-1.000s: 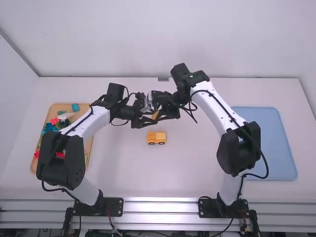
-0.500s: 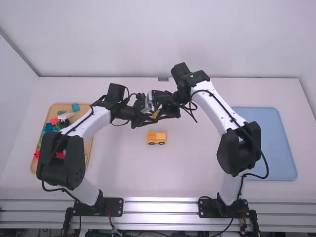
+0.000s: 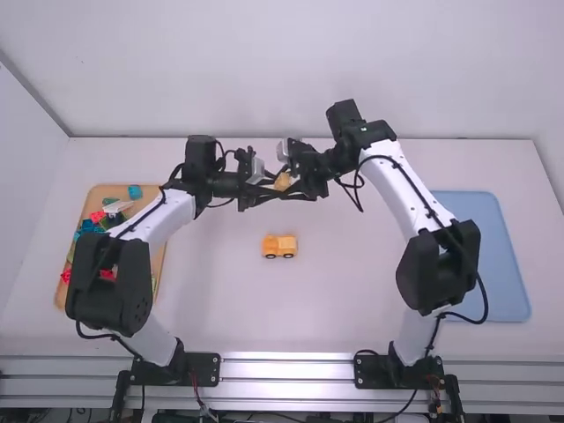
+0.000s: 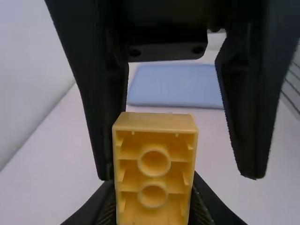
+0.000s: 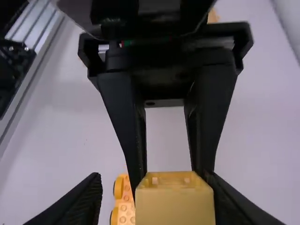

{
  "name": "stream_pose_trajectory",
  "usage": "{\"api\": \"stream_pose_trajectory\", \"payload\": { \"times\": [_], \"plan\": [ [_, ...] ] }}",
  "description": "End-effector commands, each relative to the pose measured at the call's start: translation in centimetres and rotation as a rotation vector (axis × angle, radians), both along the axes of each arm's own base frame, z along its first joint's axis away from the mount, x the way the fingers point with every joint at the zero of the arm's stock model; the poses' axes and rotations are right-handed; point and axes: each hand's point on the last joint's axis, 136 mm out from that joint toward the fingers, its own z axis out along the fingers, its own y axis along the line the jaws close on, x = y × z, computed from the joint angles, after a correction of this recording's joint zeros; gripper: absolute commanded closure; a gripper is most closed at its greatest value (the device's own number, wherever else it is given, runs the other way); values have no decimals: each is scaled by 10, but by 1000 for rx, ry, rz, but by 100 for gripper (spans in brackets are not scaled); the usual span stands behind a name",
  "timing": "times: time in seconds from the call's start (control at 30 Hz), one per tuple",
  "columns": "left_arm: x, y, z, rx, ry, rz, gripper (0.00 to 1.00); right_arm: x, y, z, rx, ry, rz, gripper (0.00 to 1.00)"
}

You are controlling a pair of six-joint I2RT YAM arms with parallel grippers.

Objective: Assemble lego blocks to make yellow taxi

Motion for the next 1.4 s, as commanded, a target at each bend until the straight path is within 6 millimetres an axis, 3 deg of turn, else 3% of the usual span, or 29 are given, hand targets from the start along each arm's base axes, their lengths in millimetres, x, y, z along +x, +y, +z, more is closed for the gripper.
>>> {"api": "stream_pose_trajectory", "payload": {
  "times": [0.0,0.1,0.33,0.63,0.9,1.1,1.37],
  "plan": [
    [-4,-2,10,-57,70,-31,87,-9,-1,45,140,-31,28,47],
    [0,0,29,-105,45,-43,87,-2,-11,66,245,-29,20,50],
    [4,-5,56,-162,18,-49,84,1,-24,90,385,-20,35,52],
    [7,-4,68,-188,24,-39,83,-3,-21,104,463,-34,80,53],
    [7,-3,68,-188,24,-40,82,2,-12,103,435,-17,63,52],
    [8,-2,68,-188,21,-36,84,1,4,98,387,-4,53,63],
    [6,-5,72,-192,-10,-49,85,5,-3,94,385,7,32,59]
  ]
}}
